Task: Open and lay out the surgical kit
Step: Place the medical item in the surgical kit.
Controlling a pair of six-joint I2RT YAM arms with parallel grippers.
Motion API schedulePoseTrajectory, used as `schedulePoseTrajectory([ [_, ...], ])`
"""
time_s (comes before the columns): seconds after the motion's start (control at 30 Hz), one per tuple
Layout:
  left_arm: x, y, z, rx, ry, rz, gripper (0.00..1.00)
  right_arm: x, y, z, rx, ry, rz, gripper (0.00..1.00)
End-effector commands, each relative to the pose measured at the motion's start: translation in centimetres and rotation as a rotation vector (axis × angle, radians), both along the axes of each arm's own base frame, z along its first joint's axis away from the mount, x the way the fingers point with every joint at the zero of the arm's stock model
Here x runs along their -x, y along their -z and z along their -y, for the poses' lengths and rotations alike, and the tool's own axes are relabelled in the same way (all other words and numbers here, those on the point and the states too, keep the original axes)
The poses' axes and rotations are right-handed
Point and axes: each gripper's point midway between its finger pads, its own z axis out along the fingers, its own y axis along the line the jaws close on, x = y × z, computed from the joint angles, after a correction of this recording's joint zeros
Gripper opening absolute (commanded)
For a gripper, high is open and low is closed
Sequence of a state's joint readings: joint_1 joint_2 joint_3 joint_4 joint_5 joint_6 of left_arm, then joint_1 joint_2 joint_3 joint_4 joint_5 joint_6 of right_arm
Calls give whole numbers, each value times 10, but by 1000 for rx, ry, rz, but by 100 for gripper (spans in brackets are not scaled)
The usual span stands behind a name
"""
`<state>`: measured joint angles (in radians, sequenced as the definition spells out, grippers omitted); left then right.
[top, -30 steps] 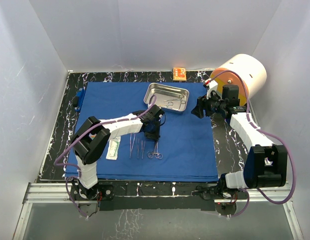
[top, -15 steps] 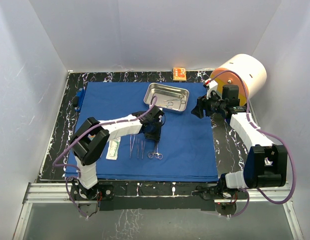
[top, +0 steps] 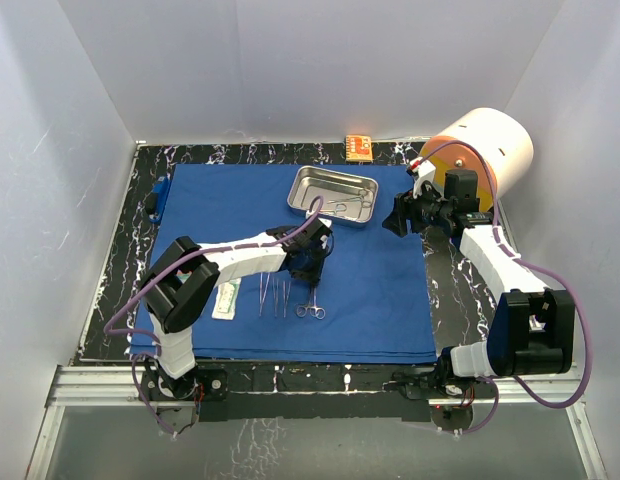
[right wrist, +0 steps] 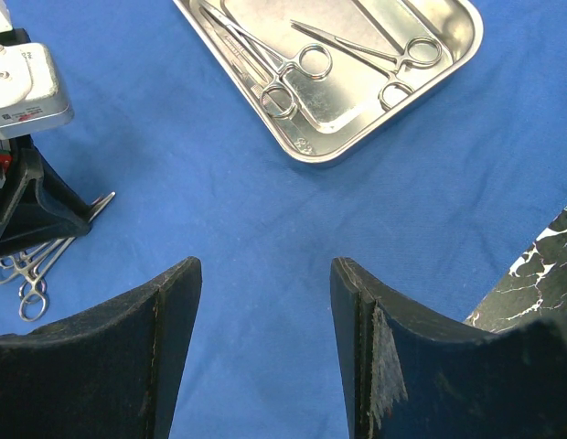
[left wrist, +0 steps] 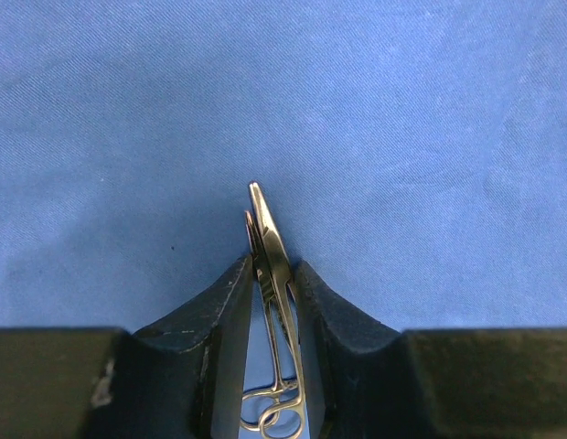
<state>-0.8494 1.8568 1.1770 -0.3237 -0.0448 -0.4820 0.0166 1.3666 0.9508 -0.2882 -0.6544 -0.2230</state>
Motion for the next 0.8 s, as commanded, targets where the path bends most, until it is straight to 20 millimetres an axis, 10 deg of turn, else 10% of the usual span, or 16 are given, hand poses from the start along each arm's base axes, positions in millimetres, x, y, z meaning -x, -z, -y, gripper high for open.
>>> schedulePoseTrajectory([
  [0.0, 31, 14, -25, -104, 51, -81, 23, -2, -10, 0, -7, -10, 32, 56],
  [0.77, 24, -3, -15, -66, 45, -49, 21, -1, -9, -2, -13, -22, 23, 56],
])
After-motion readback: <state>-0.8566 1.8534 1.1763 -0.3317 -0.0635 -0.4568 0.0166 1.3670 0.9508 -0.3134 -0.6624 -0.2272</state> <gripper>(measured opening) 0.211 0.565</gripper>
